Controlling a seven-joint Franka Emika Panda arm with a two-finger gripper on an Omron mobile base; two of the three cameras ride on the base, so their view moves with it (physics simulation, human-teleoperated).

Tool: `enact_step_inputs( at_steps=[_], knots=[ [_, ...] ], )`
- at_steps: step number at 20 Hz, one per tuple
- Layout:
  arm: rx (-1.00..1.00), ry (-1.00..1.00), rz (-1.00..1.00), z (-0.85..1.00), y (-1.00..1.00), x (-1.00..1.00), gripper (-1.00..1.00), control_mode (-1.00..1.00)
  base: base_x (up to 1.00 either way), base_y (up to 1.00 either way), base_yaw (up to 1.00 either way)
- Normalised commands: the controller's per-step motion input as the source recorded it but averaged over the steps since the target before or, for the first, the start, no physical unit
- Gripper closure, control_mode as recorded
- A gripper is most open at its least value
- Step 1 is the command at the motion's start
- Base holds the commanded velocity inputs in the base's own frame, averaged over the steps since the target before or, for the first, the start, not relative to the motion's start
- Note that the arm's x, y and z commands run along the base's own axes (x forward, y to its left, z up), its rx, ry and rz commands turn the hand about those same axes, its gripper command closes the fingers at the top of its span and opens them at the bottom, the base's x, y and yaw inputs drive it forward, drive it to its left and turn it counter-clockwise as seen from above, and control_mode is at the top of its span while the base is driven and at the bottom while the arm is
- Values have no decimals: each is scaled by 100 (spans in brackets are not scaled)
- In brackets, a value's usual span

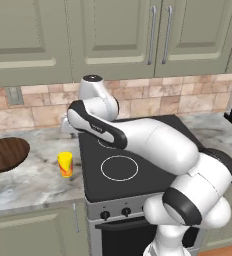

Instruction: Pick the cup and bowl from the counter and place them on the counter next to the sink.

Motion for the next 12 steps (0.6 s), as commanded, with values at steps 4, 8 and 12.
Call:
enact_step_inputs(
  at_steps=[4, 8, 12],
  knots=[
    [0, 0, -3, -11, 11, 3, -100, -100, 0, 0, 0],
    [0, 0, -4, -16, 14, 0, -100, -100, 0, 0, 0],
    [0, 0, -4, -21, 9, 0, -100, -100, 0, 0, 0]
  ],
)
